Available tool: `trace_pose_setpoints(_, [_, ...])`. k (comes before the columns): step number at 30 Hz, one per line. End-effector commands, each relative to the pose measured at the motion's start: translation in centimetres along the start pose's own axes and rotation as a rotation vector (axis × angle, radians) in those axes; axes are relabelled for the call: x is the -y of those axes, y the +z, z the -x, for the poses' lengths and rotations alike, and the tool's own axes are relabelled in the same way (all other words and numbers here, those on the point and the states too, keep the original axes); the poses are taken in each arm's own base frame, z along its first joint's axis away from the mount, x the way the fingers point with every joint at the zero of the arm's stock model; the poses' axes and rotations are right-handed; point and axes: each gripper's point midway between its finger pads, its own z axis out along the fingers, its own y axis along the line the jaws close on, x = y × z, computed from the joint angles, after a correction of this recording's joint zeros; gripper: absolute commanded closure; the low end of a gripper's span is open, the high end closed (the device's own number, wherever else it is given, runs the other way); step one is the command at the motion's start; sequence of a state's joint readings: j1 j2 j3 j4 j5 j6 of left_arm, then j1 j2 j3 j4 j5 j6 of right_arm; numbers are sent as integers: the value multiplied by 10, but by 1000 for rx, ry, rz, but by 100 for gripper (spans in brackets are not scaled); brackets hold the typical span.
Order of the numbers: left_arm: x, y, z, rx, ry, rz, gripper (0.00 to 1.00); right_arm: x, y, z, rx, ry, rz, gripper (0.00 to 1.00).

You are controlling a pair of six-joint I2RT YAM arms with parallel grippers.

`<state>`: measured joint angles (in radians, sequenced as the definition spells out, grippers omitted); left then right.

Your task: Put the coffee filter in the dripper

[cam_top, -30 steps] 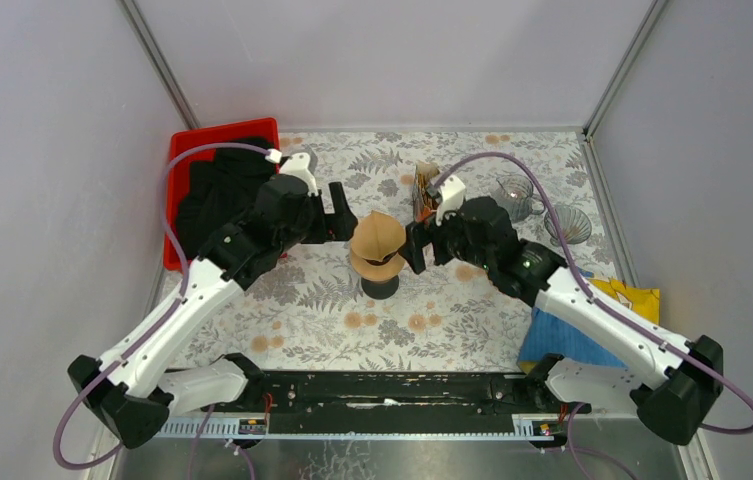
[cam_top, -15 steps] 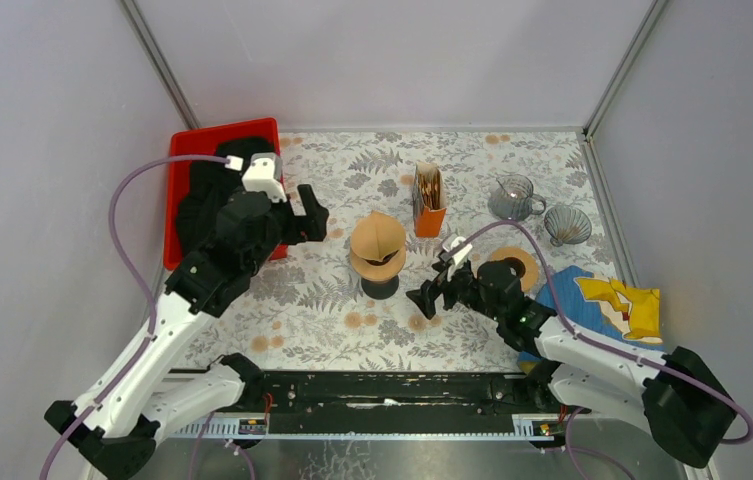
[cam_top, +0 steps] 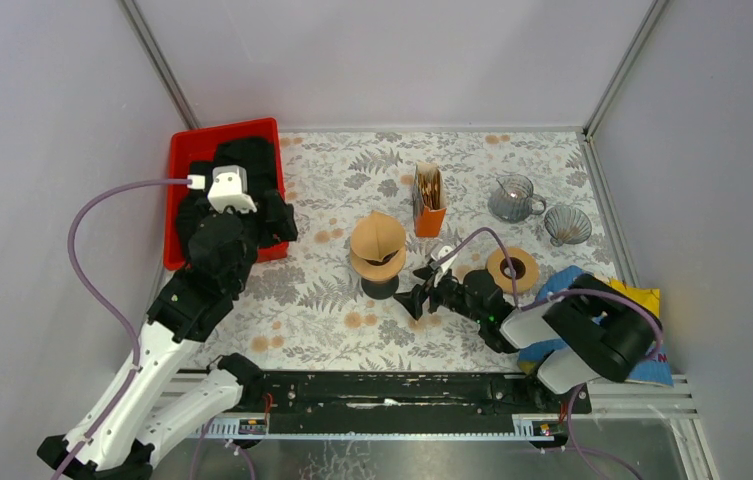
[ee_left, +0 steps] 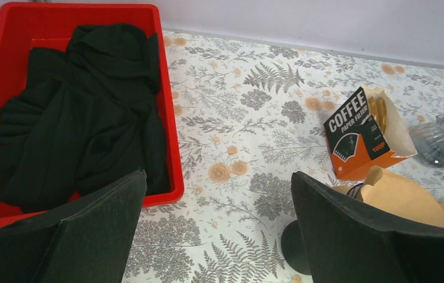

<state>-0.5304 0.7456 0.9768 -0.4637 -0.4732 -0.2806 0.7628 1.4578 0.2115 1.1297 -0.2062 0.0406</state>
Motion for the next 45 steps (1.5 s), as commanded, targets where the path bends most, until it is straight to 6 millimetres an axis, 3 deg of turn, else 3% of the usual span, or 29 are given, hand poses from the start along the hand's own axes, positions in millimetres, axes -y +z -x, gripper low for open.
trace_pose_setpoints(1, [-7,5,12,62,-6,36,0,-3,10,58,288,-18,23,19])
trace_pose_setpoints(5, [-8,9,7,48,-4,34,0,5,18,58,324,-44,-11,23])
trace_pose_setpoints(23, [-21,17,3,32,-41,40,0,13,61,78,375,-71,-25,25])
trace_pose_setpoints(45, [-28,15,6,46,-75,34,0,26,145,103,470,-79,-15,33])
